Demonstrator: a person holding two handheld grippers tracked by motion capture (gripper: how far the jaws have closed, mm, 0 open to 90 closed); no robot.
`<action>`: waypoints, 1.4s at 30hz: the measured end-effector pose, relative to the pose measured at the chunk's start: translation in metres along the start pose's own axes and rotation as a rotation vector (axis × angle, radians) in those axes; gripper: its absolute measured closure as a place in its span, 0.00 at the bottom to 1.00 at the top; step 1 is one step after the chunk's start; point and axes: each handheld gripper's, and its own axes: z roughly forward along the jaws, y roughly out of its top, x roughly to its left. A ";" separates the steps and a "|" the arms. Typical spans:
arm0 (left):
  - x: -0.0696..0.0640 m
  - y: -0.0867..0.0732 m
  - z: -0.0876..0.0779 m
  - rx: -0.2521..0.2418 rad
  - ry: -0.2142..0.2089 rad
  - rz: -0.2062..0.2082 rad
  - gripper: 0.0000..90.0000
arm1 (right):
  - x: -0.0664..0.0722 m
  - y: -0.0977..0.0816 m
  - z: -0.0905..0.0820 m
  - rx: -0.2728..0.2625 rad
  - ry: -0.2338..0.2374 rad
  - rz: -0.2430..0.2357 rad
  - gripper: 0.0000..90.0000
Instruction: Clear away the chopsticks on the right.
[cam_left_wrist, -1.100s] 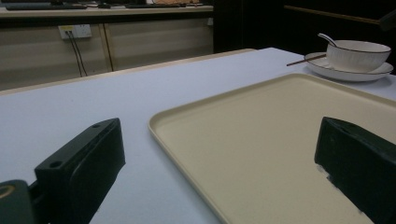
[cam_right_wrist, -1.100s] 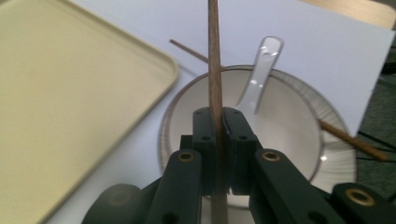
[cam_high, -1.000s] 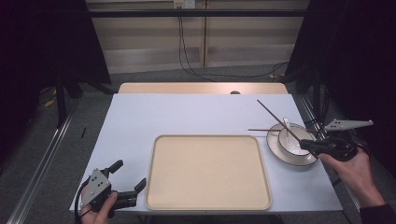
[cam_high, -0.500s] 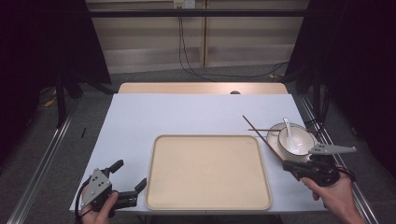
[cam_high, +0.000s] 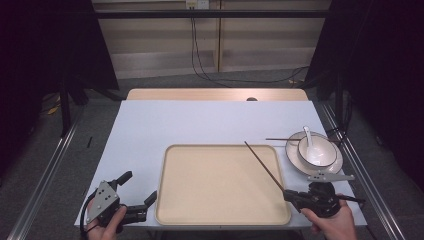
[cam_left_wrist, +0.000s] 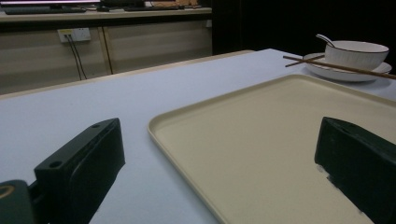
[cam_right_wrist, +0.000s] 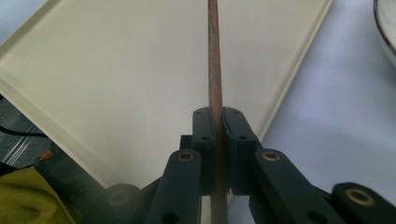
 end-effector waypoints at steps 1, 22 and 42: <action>0.000 0.000 0.000 0.002 0.000 0.004 0.02 | 0.001 0.000 0.001 0.015 0.000 0.013 0.94; 0.000 0.000 0.000 0.002 0.001 0.000 0.02 | 0.002 0.000 0.033 0.101 -0.052 0.072 0.94; 0.001 0.000 0.000 0.009 0.003 0.006 0.02 | 0.003 -0.001 0.037 0.112 -0.015 0.046 0.73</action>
